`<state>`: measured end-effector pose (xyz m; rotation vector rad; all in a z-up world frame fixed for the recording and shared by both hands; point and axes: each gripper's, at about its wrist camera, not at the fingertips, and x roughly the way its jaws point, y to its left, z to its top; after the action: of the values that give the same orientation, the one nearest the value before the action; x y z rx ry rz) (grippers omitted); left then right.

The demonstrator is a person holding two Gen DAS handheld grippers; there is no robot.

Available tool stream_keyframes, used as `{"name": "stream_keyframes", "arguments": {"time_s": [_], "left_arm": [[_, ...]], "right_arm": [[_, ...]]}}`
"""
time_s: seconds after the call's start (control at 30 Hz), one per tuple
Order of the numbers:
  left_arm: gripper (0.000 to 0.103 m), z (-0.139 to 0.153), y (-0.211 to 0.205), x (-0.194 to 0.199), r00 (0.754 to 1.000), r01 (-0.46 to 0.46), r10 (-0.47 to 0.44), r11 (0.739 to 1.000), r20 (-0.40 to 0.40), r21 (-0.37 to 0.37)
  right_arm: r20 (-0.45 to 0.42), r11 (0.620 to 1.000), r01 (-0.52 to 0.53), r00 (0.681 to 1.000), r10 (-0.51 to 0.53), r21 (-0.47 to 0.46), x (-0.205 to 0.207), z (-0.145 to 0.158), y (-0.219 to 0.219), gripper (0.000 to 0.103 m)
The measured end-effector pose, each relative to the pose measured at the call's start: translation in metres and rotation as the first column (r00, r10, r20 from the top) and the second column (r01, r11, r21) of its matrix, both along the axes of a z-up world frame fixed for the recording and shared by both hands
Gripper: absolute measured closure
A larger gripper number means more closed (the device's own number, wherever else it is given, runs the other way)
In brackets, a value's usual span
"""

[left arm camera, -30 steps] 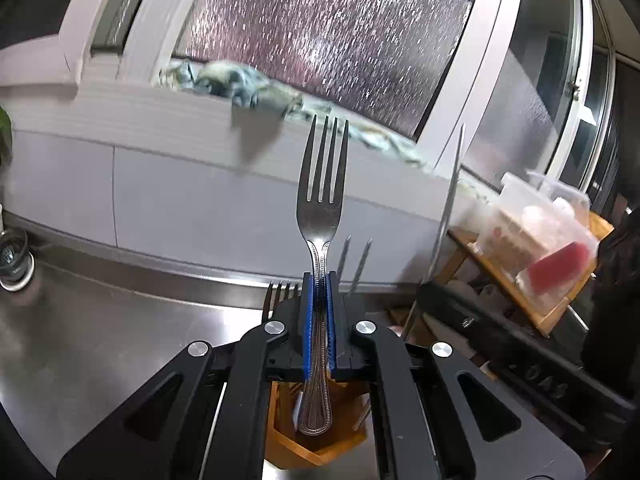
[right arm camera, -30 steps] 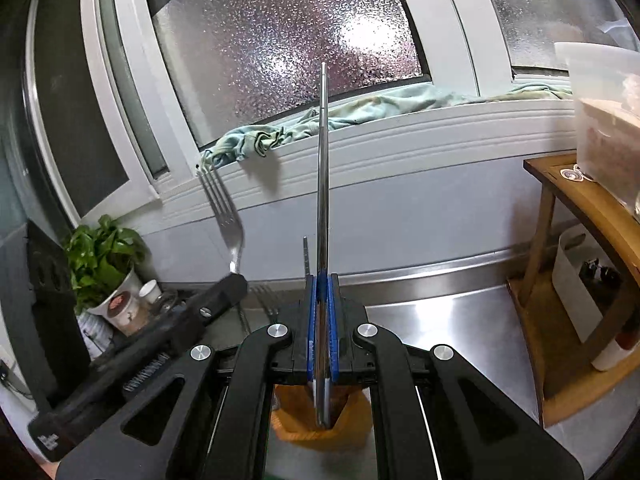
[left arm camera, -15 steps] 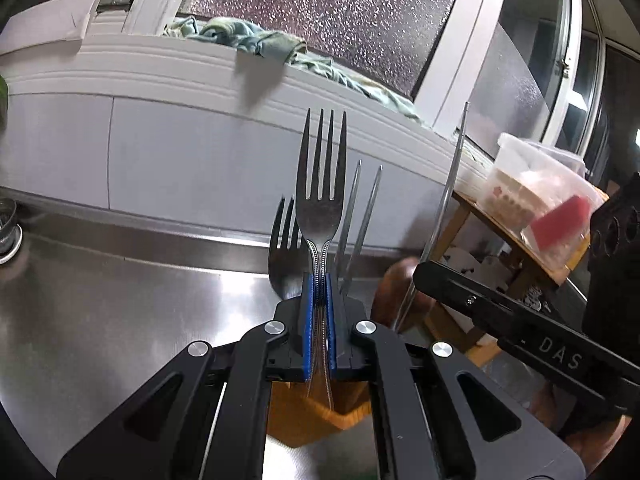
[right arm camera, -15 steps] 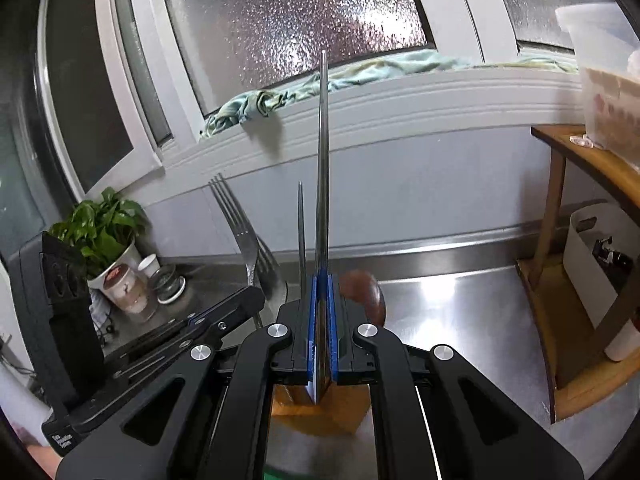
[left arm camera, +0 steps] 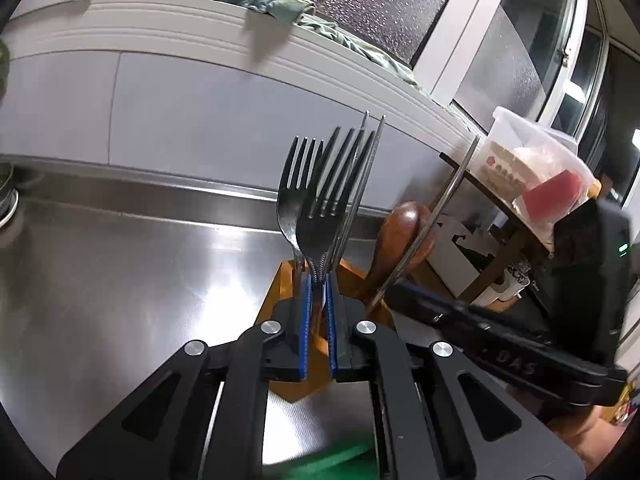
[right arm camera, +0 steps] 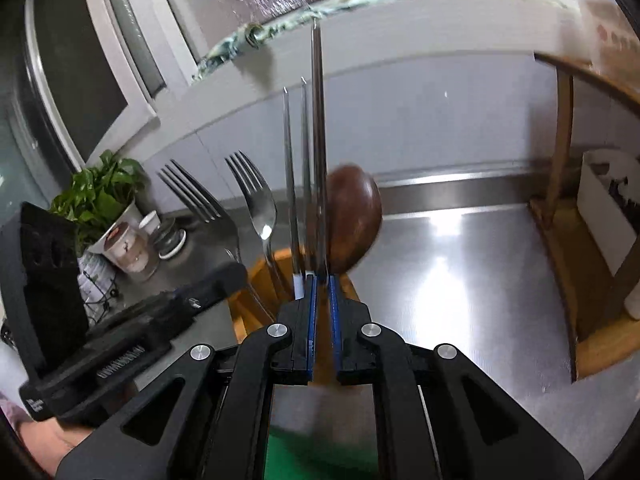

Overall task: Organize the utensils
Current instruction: 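Drop the fork with the left tool while the right tool drops the chopstick into the holder, then grasp a white chopstick with the left tool while the right tool grasps a wooden spoon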

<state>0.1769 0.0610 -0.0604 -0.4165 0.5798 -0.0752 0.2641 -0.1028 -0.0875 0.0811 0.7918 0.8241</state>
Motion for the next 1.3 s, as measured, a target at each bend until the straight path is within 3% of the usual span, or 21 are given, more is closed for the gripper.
{"name": "stream_keyframes", "arguments": {"time_s": [0.13,0.3,0.37,0.43,0.5,0.63,0.73,0.93,1.07,1.17,1.23,1.3], "left_arm": [[0.09,0.006,0.003,-0.014,1.0,-0.015,0.015,1.0,-0.007,-0.014],[0.073,0.009,0.008,-0.041,0.998,-0.051,0.05,0.998,-0.037,-0.029],[0.066,0.009,0.01,-0.052,0.996,-0.066,0.063,0.997,-0.056,-0.042],[0.061,0.008,0.011,-0.065,0.995,-0.072,0.067,0.995,-0.078,-0.062],[0.048,0.006,0.011,-0.077,0.992,-0.073,0.063,0.994,-0.111,-0.084],[0.033,0.004,0.008,-0.1,0.982,-0.066,0.044,0.991,-0.186,-0.116],[0.023,0.004,0.005,-0.117,0.971,-0.068,0.038,0.99,-0.238,-0.12],[0.016,-0.001,-0.009,-0.137,0.928,-0.013,-0.024,0.995,-0.371,-0.096],[0.016,-0.011,-0.015,-0.146,0.896,0.007,-0.056,0.994,-0.441,-0.111],[0.023,-0.019,-0.015,-0.15,0.876,0.001,-0.063,0.992,-0.478,-0.129],[0.035,-0.026,-0.016,-0.151,0.857,0.003,-0.075,0.99,-0.51,-0.139],[0.054,-0.032,-0.015,-0.151,0.836,0.0,-0.079,0.99,-0.543,-0.144]], "right_arm": [[-0.024,1.0,0.008,1.0,-0.008,-0.008,-0.007,-0.003,-0.011,0.094],[-0.038,0.999,0.012,0.999,-0.014,-0.049,-0.023,0.0,-0.03,0.092],[-0.05,0.997,0.02,0.998,-0.024,-0.076,-0.029,0.0,-0.037,0.081],[-0.069,0.996,0.025,0.997,-0.031,-0.09,-0.038,0.0,-0.046,0.045],[-0.078,0.994,0.028,0.996,-0.036,-0.104,-0.048,0.002,-0.053,0.035],[-0.13,0.987,-0.004,0.991,-0.016,-0.158,-0.066,0.002,-0.06,0.014],[-0.204,0.981,-0.045,0.979,0.007,-0.187,-0.079,0.0,-0.064,0.009],[-0.344,0.967,-0.111,0.939,0.026,-0.231,-0.103,-0.007,-0.072,0.009],[-0.46,0.977,-0.094,0.888,-0.004,-0.19,-0.109,-0.02,-0.081,0.01],[-0.515,0.977,-0.112,0.857,0.001,-0.184,-0.117,-0.029,-0.082,0.035],[-0.527,0.969,-0.129,0.85,-0.001,-0.21,-0.124,-0.036,-0.079,0.054],[-0.547,0.964,-0.136,0.837,-0.01,-0.226,-0.129,-0.045,-0.077,0.07]]}}
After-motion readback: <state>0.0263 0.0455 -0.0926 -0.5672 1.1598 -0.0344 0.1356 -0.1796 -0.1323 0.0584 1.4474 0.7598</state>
